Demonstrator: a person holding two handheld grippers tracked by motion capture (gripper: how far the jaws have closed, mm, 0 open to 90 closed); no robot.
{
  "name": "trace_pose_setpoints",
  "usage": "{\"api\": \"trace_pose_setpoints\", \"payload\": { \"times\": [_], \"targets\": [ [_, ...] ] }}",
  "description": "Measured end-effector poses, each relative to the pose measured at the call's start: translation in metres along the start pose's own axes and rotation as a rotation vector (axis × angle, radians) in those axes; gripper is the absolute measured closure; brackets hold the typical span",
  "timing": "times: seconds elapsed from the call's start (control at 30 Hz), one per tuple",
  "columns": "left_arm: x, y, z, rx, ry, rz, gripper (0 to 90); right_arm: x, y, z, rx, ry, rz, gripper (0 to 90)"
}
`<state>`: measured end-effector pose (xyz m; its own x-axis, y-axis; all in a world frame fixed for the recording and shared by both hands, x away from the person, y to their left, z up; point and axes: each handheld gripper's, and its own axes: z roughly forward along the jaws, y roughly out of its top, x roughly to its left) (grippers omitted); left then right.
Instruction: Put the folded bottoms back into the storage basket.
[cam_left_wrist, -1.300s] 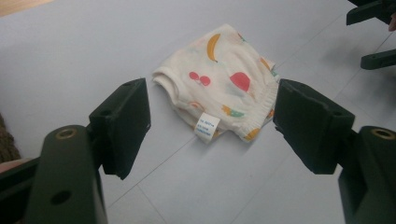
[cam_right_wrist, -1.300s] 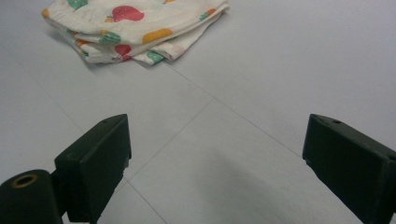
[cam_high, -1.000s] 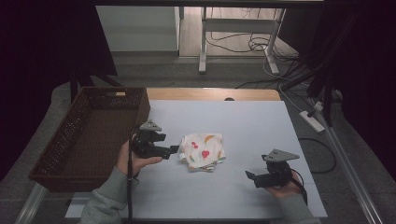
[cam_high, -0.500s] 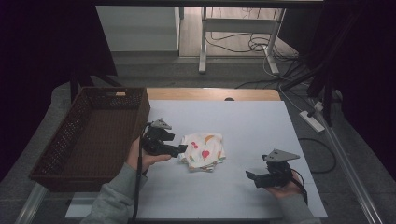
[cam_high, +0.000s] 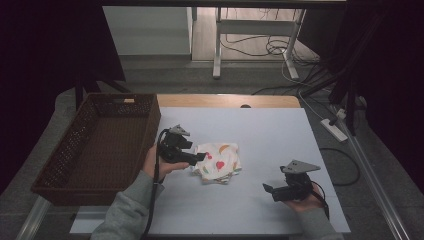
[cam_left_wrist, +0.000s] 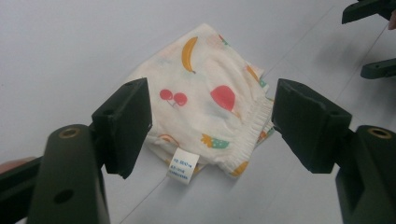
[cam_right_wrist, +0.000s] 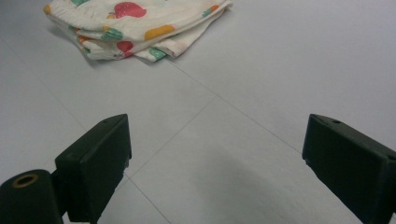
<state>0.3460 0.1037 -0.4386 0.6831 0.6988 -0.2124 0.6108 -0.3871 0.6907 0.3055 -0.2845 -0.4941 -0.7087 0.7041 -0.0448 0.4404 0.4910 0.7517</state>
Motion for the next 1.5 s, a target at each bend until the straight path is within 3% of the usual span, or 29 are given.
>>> {"api": "trace_pose_setpoints", "payload": {
  "times": [0.23, 0.5, 1.07, 1.2, 1.5],
  "targets": [
    [-0.002, 0.006, 0.009, 0.006, -0.004, 0.005, 28.9, 0.000, 0.000, 0.000, 0.004, 0.004, -0.001, 8.4],
    [0.003, 0.012, 0.019, 0.034, 0.031, 0.006, 28.9, 0.000, 0.000, 0.000, 0.007, 0.006, -0.003, 8.4],
    [0.023, 0.019, 0.049, 0.098, 0.055, -0.017, 30.0, 0.001, -0.001, 0.001, 0.002, 0.018, -0.003, 8.4],
    [0.034, 0.019, 0.062, 0.122, 0.067, -0.041, 30.4, 0.000, -0.001, 0.001, -0.001, 0.022, 0.001, 8.4],
    [0.043, 0.023, 0.086, 0.171, 0.075, -0.056, 31.0, -0.001, -0.001, 0.001, 0.002, 0.015, 0.008, 8.4]
  ]
}}
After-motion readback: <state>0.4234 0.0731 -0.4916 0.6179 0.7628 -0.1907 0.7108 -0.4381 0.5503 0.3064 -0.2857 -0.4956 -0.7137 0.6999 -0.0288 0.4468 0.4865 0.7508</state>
